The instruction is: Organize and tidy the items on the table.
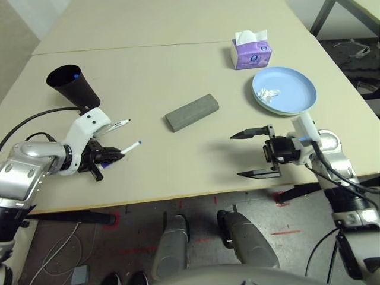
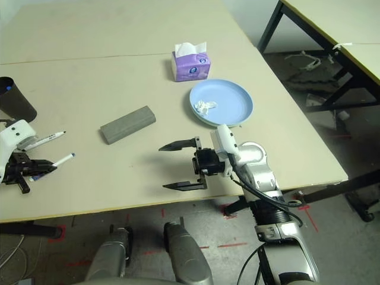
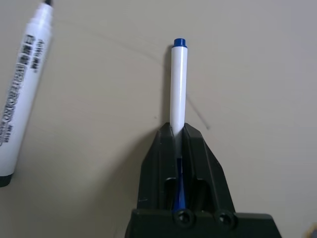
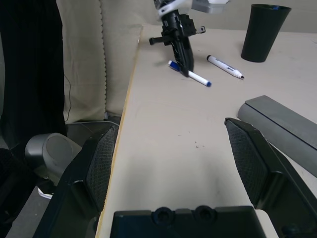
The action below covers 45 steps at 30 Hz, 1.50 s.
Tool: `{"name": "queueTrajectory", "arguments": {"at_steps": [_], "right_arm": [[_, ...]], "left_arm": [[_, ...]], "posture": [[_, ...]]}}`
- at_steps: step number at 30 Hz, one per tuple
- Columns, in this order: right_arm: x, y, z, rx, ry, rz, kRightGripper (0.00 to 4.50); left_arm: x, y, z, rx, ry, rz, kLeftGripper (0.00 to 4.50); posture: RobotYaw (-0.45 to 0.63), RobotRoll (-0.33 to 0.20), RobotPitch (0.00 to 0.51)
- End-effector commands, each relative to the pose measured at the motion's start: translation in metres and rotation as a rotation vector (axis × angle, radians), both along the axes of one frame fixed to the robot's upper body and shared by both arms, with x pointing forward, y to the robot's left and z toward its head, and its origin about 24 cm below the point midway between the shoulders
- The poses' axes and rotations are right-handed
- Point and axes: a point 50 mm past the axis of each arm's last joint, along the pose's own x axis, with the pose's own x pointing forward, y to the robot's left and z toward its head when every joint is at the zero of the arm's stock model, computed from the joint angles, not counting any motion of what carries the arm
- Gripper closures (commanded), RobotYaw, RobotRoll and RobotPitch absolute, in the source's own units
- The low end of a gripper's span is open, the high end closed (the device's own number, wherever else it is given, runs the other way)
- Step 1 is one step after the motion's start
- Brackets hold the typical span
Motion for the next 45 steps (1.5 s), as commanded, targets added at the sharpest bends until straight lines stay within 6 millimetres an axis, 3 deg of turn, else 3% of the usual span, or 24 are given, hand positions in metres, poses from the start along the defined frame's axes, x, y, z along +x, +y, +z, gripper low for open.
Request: {"name": "queueTrajectory", "arguments": {"at_steps": [1, 4, 8, 11, 16, 24, 32, 45], "right_arm": [[-0.001, 0.002, -0.004, -0.019, 0.003, 0.014, 0.0], [-0.001, 0.001, -0.005, -0.019, 0.007, 0.013, 0.0], [-0.001, 0.004, -0.001, 0.008, 0.015, 0.01, 0.0], [0.005, 0.006, 0.005, 0.073, 0.051, -0.048, 0.0], [0.015, 0.01, 0.01, 0.152, 0.113, -0.214, 0.0], [0.024, 0.011, 0.002, 0.116, 0.157, -0.409, 0.0], [0.017, 0.016, -0.008, 0.083, 0.165, -0.396, 0.0], [0.011, 0.014, -0.008, 0.064, 0.145, -0.385, 0.0]], "left_arm": [[-0.013, -0.013, 0.008, -0.088, 0.05, -0.122, 4.47], [-0.02, -0.025, 0.021, -0.191, 0.016, -0.179, 4.47], [-0.019, -0.03, 0.051, -0.379, -0.199, -0.16, 4.47], [-0.015, -0.016, 0.068, -0.434, -0.421, -0.024, 4.47], [-0.016, 0.013, 0.075, -0.414, -0.687, 0.237, 4.47], [-0.014, 0.039, 0.089, -0.336, -0.978, 0.462, 4.47], [0.02, 0.066, 0.108, -0.275, -1.202, 0.606, 4.47], [0.074, 0.087, 0.103, -0.223, -1.245, 0.621, 4.47]], "posture": [[-0.15, 0.0, 0.205], [-0.14, 0.0, 0.207], [-0.13, 0.0, 0.21], [-0.11, 0.0, 0.217], [-0.09, 0.0, 0.221], [-0.07, 0.0, 0.219], [-0.08, 0.0, 0.217], [-0.15, 0.0, 0.217]]}}
